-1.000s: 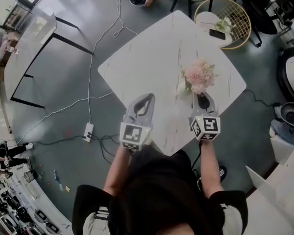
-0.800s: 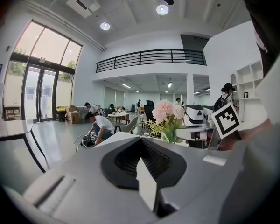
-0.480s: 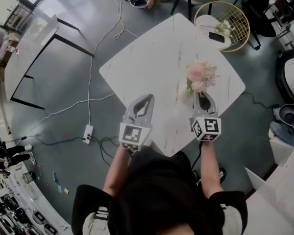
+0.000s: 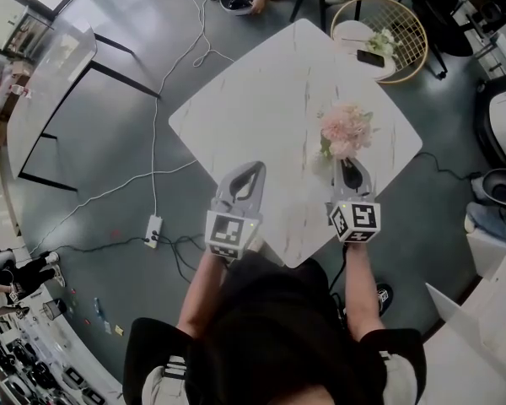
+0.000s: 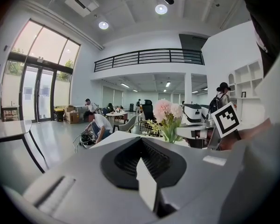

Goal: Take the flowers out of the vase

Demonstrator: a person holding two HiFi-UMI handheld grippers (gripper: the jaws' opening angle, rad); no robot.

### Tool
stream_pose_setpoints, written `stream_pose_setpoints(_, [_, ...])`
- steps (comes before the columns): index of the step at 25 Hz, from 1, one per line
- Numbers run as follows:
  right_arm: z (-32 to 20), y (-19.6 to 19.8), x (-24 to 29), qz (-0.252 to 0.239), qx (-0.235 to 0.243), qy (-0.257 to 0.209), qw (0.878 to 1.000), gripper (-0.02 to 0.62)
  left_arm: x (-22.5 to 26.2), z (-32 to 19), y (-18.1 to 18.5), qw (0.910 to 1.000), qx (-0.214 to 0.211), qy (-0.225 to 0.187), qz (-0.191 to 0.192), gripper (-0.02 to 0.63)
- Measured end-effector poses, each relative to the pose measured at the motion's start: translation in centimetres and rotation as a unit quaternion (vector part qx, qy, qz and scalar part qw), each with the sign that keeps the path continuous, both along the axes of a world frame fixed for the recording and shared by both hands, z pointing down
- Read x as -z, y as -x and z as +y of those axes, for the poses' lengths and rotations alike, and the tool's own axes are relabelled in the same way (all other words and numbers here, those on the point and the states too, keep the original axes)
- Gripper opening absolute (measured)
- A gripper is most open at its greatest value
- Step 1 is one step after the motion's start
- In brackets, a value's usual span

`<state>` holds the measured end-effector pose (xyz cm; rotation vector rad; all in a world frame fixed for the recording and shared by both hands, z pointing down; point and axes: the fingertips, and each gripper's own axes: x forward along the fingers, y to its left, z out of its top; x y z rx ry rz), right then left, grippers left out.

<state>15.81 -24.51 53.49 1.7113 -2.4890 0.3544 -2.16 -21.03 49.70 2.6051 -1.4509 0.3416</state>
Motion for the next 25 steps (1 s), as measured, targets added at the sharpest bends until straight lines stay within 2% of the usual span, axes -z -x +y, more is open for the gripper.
stream_pose_setpoints(7, [0.5, -0.3, 0.4, -0.010, -0.003, -0.017, 1.000, 0.011, 0.1, 0.3, -0.4, 1.0000, -0.007, -0.002, -0.001, 0.008])
stream_pose_setpoints(25, [1.5, 0.0, 0.5, -0.004, -0.008, -0.024, 1.000, 0.011, 0.2, 0.6, -0.3, 0.9999, -0.017, -0.002, -0.004, 0.008])
